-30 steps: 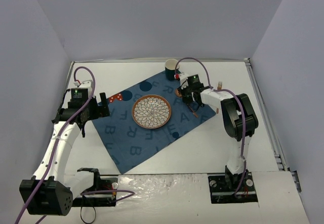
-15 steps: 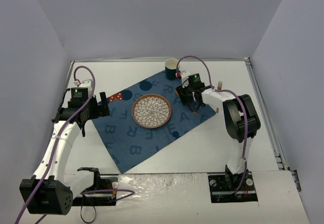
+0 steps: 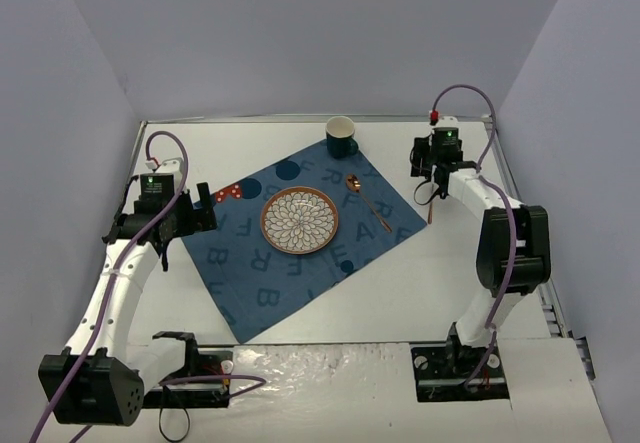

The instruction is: Set the dinner table for one person

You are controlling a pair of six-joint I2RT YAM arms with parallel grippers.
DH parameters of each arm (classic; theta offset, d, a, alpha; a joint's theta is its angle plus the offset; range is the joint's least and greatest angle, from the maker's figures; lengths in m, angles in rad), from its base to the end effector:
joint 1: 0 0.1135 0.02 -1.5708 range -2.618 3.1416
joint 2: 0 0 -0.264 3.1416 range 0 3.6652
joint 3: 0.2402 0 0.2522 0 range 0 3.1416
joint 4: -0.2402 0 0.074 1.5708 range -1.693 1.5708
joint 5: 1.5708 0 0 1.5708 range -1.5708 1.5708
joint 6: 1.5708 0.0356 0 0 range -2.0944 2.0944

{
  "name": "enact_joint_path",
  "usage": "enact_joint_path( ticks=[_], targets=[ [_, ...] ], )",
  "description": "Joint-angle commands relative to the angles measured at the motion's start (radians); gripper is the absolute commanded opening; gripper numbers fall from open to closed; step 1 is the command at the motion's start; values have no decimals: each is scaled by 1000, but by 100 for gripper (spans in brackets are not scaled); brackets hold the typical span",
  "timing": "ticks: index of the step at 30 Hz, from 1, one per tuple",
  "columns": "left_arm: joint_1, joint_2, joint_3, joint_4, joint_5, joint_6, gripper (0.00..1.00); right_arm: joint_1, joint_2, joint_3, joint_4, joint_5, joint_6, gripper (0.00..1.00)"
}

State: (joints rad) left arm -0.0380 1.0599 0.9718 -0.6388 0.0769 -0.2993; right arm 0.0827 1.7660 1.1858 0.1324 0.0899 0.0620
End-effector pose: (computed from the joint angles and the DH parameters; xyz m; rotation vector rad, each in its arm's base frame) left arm 0.2218 -0.0112 0.3092 -0.2612 2.2943 -0.2615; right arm 0.4065 0.0305 0.2410 0.0362 2.0163 0.0012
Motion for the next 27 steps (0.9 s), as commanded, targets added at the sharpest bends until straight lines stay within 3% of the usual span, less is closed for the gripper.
enact_joint_path(
  ticks=[1,15,24,27],
  targets=[
    [6,-18,13,39,-8,-1,97,-46,31,2,19,32,99,62],
    [6,-15,13,39,-8,0,97,-110,193,50,42,-37,114,52],
    [6,-9,16,39,-5,2,97,-110,241,49,50,1,110,36],
    [6,-9,15,39,-8,2,97,-113,258,49,49,9,108,26]
  ],
)
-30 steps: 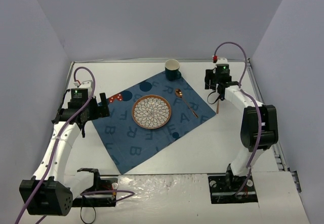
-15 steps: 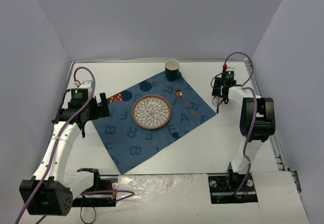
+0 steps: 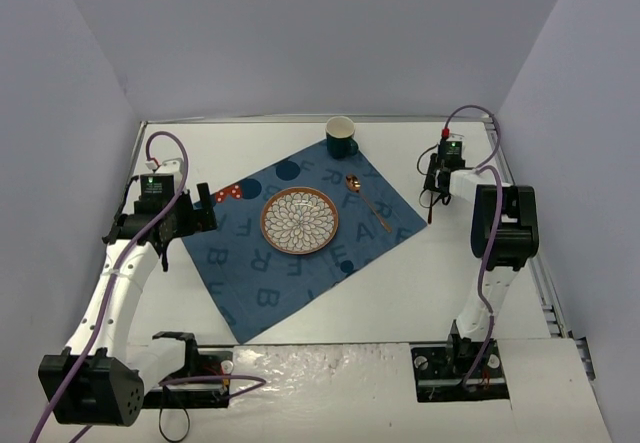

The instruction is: Set the dinner table for one person

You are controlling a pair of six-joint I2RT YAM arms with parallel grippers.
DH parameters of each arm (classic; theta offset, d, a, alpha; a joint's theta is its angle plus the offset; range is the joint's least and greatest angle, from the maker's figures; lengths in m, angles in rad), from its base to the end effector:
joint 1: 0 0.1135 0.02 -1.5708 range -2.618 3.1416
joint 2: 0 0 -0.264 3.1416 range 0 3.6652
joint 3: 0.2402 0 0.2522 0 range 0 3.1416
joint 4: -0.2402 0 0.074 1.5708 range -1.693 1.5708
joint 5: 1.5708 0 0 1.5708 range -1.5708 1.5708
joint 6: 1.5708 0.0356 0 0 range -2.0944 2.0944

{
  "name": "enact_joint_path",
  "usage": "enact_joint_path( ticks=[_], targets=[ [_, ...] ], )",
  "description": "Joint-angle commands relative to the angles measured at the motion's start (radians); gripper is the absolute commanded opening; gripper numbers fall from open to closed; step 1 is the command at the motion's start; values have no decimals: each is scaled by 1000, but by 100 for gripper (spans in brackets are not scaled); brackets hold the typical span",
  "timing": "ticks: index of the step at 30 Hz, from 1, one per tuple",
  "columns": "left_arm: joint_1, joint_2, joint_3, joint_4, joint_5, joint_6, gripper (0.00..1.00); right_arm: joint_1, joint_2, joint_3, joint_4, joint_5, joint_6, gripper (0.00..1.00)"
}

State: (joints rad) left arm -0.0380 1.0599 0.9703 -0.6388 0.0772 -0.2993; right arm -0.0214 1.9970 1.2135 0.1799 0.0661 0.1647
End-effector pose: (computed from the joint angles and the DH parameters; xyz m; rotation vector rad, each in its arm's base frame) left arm 0.2217 -0.0112 0.3087 -0.2613 2.2958 -0.2617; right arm 0.4350 -0.0117 0.1613 0.2394 2.1597 0.0100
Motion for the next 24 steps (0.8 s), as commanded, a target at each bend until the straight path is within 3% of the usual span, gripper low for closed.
enact_joint_path(
  ticks=[1,4,6,9,16,24],
  targets=[
    [6,-9,16,39,-9,2,97,-9,28,20,1,35,5,21],
    [7,-9,16,39,-10,2,97,-9,31,17,1,43,0,5],
    [7,-8,16,39,-8,2,97,-11,18,18,1,38,-15,0],
    [7,-8,16,39,-7,2,97,-9,-15,24,-9,47,-37,0],
    [7,-19,13,46,-8,-3,97,49,-269,20,-64,41,-78,0],
    [7,-71,40,11,6,-38,97,322,-489,2,-128,21,-26,0]
  ],
)
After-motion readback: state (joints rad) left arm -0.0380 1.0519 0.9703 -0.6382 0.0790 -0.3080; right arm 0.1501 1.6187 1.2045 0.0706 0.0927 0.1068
